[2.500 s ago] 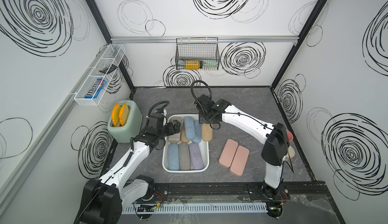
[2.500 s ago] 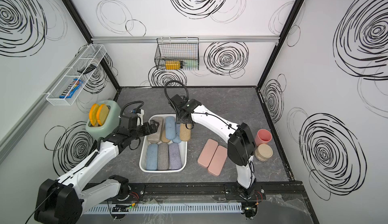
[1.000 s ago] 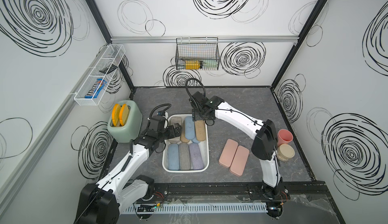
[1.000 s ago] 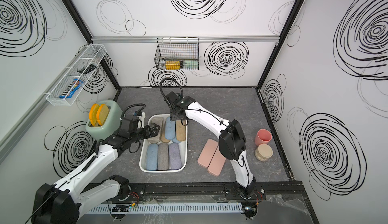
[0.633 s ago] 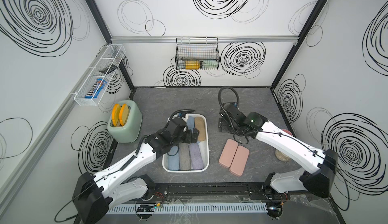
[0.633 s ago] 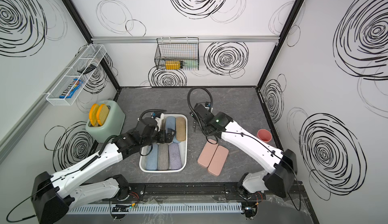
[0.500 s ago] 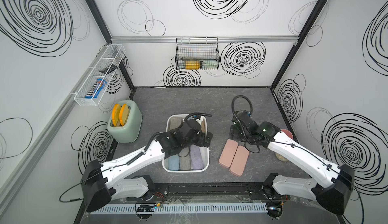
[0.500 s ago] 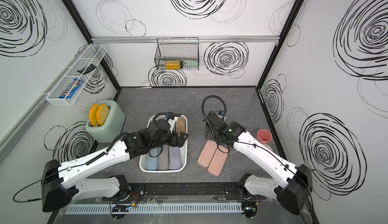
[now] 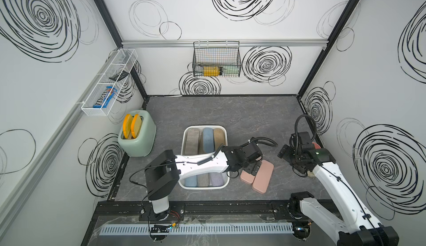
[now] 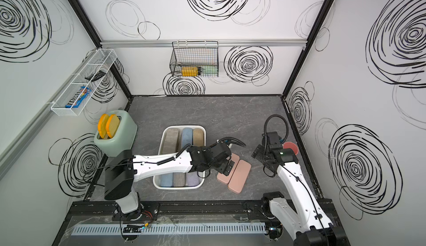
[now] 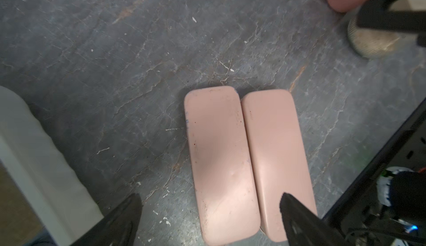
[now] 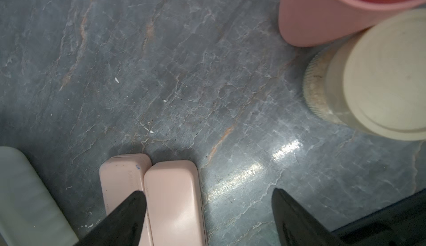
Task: Put the glasses cases into the storage boxes
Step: Pick up the glasses case at the center of the board.
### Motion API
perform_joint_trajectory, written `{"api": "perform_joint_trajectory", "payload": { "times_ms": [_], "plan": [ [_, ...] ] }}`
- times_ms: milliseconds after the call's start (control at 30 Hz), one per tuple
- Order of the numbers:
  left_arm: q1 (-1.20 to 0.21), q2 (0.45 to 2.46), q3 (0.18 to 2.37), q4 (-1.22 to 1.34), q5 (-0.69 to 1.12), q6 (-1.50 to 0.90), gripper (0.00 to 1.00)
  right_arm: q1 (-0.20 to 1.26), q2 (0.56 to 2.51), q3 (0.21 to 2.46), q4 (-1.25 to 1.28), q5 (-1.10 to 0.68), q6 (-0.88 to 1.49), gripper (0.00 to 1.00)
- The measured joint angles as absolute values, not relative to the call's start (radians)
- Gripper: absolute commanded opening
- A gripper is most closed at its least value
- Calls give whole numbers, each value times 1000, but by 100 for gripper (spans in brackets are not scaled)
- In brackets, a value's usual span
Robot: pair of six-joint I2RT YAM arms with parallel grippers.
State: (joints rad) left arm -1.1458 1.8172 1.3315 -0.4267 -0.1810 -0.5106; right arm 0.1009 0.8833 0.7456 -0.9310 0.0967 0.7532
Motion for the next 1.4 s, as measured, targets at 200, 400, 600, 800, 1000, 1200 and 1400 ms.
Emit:
{"api": "perform_joint_trajectory", "payload": {
  "times_ms": [200, 400, 600, 800, 1000, 1200, 1400],
  "plan": [
    [-1154, 1953, 1421, -464, -197, -483, 98, 50, 874, 734, -929, 40, 715, 90],
    [-1157, 2022, 1448, -485, -219, -470, 100, 46, 874, 733, -925, 12, 706, 89],
    [-1161, 2029, 1457, -492, -217, -466, 98, 41, 874, 721, -912, 2, 702, 89],
    [-1174, 2056, 1484, -500, -211, -464, 98, 34, 871, 707, -904, -2, 702, 89],
    [-1180, 2097, 1491, -500, -207, -464, 100, 32, 871, 698, -899, -5, 698, 89],
    [-1166, 2104, 1491, -495, -183, -479, 89, 26, 871, 686, -892, -8, 696, 85],
    [-1155, 2104, 1498, -488, -154, -497, 80, 19, 871, 685, -881, -8, 694, 83]
  ]
}}
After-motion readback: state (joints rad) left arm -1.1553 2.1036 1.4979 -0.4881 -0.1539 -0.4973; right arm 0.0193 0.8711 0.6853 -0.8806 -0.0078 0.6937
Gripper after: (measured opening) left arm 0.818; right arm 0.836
